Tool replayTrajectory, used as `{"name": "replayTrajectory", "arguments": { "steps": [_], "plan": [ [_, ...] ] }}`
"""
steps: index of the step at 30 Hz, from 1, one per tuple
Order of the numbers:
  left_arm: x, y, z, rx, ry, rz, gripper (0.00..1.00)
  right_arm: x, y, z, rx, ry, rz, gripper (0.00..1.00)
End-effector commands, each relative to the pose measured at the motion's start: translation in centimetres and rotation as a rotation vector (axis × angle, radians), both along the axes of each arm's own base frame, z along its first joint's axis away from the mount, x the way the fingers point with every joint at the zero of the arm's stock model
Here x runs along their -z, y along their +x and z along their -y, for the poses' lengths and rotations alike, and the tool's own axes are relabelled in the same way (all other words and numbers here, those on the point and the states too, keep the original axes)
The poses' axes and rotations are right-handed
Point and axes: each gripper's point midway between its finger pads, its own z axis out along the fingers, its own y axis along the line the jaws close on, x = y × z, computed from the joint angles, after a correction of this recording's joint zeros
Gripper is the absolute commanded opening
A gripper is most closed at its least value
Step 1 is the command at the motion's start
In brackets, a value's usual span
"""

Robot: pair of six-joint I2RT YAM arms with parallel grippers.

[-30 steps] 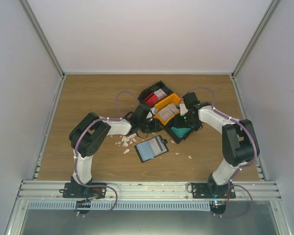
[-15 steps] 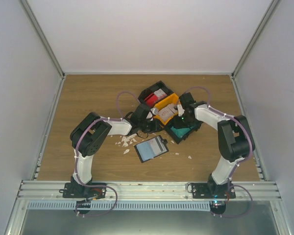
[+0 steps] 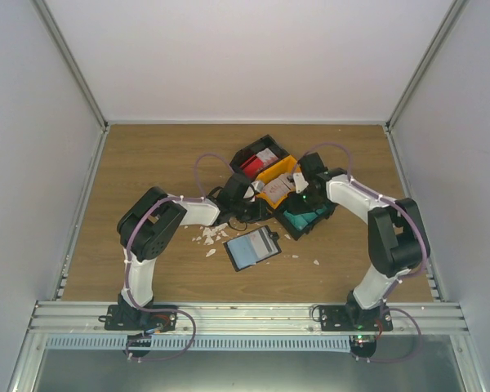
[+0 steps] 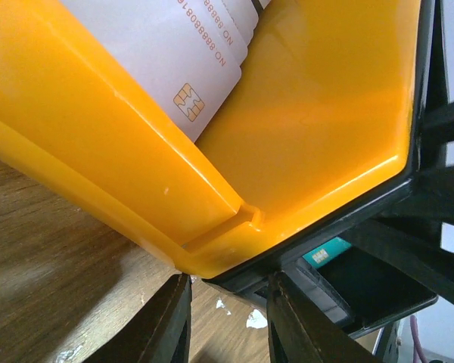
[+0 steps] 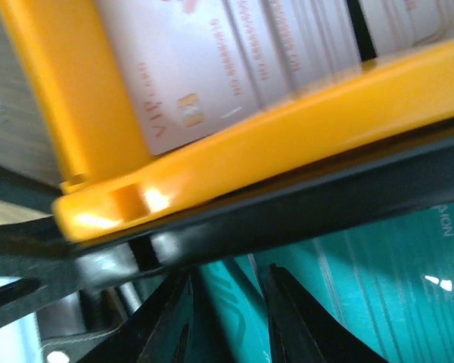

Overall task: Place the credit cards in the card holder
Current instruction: Pick up the credit card from the storage box.

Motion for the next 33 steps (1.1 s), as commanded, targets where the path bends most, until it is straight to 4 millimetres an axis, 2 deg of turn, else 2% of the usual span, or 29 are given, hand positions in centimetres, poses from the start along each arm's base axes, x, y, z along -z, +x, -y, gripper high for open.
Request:
{"name": "replayTrajectory", "arguments": {
  "steps": [1,9,19,25,29,33],
  "plan": [
    [-0.3,0.7,0.7,0.001,-0.032,0.038,0.29,-1.6,-2.6,-2.7,-0.08,0.094,-0.057,0.3],
    [-0.2,0.7,0.6,-0.001,-0.028,0.036,0.29,-2.2,-3.5,-2.9,-0.089,0.101,-0.061,0.26],
    [-0.3,0.6,0.6,-0.001,-0.027,0.04,0.29,0.0,-3.5,-2.2,-0.084,0.016,-0.084,0.24],
    [-0.4,0.7,0.5,-0.003,-0.026,0.042,0.29,-0.6,-3.4,-2.8,-0.096,0.025,-0.067,0.24],
    [-0.4,0.7,0.5,-0.003,-0.026,0.042,0.29,-1.2,-3.4,-2.7,-0.099,0.023,-0.046,0.36],
    [-0.5,0.7,0.5,-0.003,-0.026,0.045,0.29,-0.1,-3.5,-2.5,-0.112,-0.029,-0.055,0.42]
  ]
}}
